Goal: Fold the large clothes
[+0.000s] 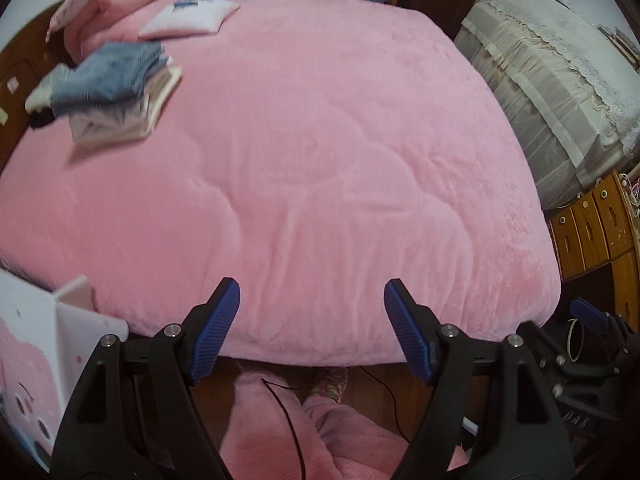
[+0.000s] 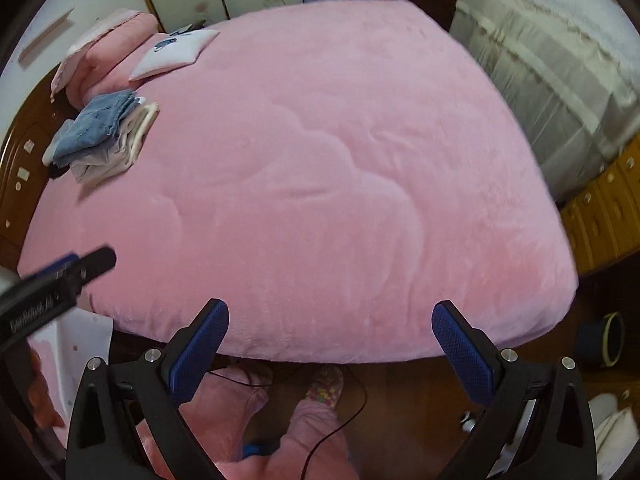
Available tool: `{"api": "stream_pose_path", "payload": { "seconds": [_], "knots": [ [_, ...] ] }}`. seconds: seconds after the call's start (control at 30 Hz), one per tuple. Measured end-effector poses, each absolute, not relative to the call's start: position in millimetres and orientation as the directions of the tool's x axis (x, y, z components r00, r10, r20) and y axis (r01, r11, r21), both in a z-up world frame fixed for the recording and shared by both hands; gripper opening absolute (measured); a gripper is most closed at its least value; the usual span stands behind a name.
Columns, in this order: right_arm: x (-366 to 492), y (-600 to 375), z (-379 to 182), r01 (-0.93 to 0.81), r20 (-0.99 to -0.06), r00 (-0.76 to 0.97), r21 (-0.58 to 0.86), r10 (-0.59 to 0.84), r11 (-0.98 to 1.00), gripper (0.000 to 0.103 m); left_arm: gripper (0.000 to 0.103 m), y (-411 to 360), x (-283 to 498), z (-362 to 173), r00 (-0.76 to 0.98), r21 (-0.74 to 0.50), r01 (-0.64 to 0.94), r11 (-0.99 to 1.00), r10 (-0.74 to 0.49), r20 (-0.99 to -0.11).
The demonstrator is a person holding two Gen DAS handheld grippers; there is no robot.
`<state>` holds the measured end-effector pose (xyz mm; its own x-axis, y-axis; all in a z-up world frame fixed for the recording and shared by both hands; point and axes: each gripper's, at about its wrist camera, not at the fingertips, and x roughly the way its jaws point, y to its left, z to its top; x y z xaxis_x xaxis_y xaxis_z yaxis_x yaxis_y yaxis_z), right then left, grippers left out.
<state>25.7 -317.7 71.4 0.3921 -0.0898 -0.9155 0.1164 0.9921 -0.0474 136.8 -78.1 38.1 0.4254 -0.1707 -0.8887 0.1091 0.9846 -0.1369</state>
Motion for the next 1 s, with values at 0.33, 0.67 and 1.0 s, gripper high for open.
{"api": "stream_pose_path", "payload": {
  "seconds": [0.33, 0.67, 1.0],
  "knots": [
    [28.5, -296.6, 125.3, 0.220, -0.909, 0.405, -0.007, -0.098, 0.975, 0.103, 0.078, -92.0, 113.5, 100.6, 0.505, -0.055, 0.142, 0.988, -0.120, -0.855],
    [17.1, -263.6, 122.9, 0.209, -0.902, 0.403, -0.075, -0.156, 0.975, 0.103, 0.084, -77.6, 116.4, 66.3, 0.433, -0.055, 0.087, 0.995, -0.088, -0.897],
    [50.6, -282.9, 88.5, 0.191, -0.930, 0.335, -0.089, -0.150, 0.978, 0.103, 0.102, -76.3, 121.3, 48.7, 0.394, -0.034, 0.127, 0.991, -0.082, -0.915]
  ]
}}
